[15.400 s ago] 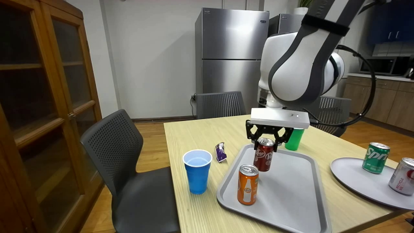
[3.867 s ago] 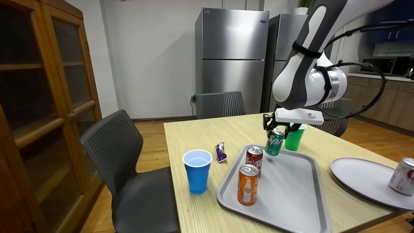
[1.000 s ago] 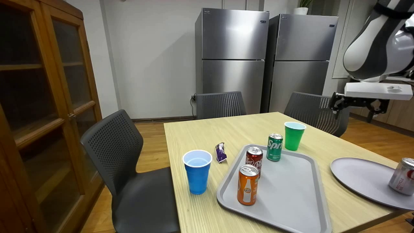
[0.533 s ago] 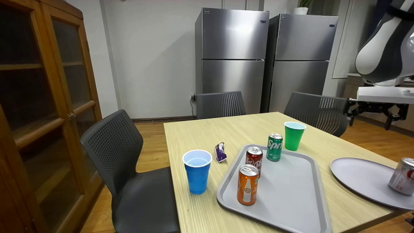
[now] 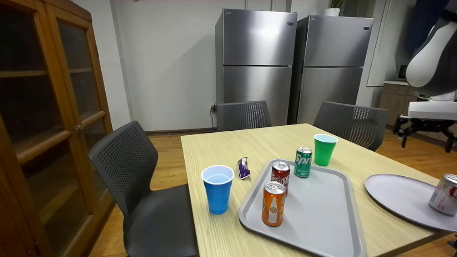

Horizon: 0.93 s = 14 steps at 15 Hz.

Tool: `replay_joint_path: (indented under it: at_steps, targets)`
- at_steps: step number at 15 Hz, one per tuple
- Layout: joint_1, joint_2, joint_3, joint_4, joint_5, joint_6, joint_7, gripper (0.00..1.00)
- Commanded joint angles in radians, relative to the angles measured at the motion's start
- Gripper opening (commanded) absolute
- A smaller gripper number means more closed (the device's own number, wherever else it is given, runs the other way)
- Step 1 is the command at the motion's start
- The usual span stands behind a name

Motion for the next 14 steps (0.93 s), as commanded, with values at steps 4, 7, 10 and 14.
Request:
replay_joint_path:
  at_steps: [4,7,10,14]
  targets:
    - [0.063,-0.013,-0.109,-0.047,-0.033,-0.022,0.057,1.0]
    - [0.07,-0.005,-0.134,-0.061,-0.021,-0.028,0.059,1.0]
    - [0.07,-0.001,-0.147,-0.075,-0.01,-0.02,0.073,1.0]
    - [0.062,0.003,-0.147,-0.08,0.003,-0.026,0.097,1.0]
